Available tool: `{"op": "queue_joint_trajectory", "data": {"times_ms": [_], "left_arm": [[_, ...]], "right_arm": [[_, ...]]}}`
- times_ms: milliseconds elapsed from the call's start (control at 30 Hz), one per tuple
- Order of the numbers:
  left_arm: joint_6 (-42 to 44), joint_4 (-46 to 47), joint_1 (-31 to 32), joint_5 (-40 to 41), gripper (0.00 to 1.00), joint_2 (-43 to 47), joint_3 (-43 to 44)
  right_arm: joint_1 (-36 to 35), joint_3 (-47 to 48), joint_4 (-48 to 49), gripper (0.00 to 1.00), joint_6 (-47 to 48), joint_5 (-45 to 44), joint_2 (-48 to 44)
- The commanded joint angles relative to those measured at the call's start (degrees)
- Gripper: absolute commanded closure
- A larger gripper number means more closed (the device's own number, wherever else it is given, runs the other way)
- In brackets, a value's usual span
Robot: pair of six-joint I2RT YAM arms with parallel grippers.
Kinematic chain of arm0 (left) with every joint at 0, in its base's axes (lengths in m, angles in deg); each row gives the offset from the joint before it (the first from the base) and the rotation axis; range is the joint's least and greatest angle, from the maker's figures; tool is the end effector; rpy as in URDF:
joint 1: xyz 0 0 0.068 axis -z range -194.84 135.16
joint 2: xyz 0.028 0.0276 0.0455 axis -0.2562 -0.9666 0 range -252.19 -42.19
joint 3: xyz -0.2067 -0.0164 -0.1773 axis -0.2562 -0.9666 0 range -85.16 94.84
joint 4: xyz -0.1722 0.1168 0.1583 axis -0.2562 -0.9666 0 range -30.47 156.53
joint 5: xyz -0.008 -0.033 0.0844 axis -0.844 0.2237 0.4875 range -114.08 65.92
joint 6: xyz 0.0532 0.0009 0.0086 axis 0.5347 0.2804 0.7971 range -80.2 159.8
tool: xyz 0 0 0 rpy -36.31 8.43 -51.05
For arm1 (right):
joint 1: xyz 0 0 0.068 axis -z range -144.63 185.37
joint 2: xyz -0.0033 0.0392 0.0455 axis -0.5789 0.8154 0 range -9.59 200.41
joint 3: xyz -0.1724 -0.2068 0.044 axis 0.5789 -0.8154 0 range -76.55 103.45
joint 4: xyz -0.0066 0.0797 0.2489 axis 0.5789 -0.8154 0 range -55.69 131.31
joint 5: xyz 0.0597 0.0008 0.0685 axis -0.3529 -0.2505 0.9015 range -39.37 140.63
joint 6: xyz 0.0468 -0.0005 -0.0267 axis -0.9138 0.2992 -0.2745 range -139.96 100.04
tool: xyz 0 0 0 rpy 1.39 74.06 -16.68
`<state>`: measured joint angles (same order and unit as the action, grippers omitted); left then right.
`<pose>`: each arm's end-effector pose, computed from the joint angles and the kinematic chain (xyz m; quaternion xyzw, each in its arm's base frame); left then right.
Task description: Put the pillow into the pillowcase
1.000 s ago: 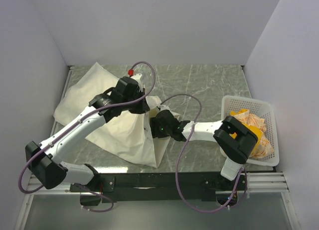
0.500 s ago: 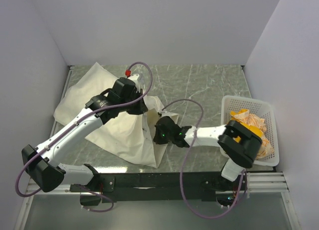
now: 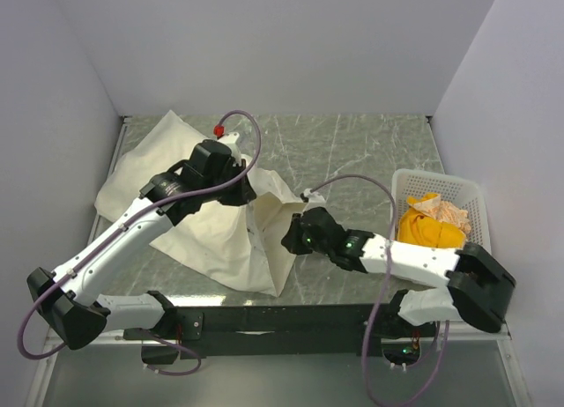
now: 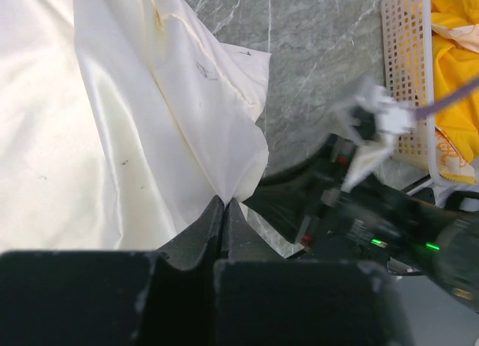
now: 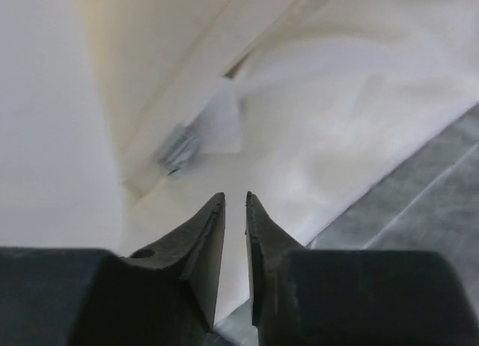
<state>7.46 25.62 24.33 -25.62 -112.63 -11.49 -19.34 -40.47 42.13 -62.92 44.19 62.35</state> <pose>0.2005 -0.1648 0.3691 0.0595 0.8955 -0.2674 0.3507 0.1543 0.2110 0.2068 -0.0650 0.8838 0.3140 0.3407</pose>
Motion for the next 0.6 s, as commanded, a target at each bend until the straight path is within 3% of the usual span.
{"op": "queue_joint_trajectory", "data": {"times_ms": [0,133,300,567], "left_arm": [[0.3,0.6,-0.1,0.5,0.98,2.4,0.9],[0.1,0.7,-0.2,0.4,0.98,1.8,1.3],[0.2,1.9,-0.2,-0.7,0.98,1.1,0.2],[0.4,2.1,-0.2,-1.4,0.98,1.2,0.5]], "right_arm": [[1.2,7.9,-1.1,0.71,3.4,-4.7,11.0],[3.2,13.9,0.6,0.54,5.2,-7.4,20.4],[4.9,17.8,3.8,0.37,7.8,-10.2,24.4],[5.1,24.9,-2.9,0.34,8.3,-11.2,33.4]]}}
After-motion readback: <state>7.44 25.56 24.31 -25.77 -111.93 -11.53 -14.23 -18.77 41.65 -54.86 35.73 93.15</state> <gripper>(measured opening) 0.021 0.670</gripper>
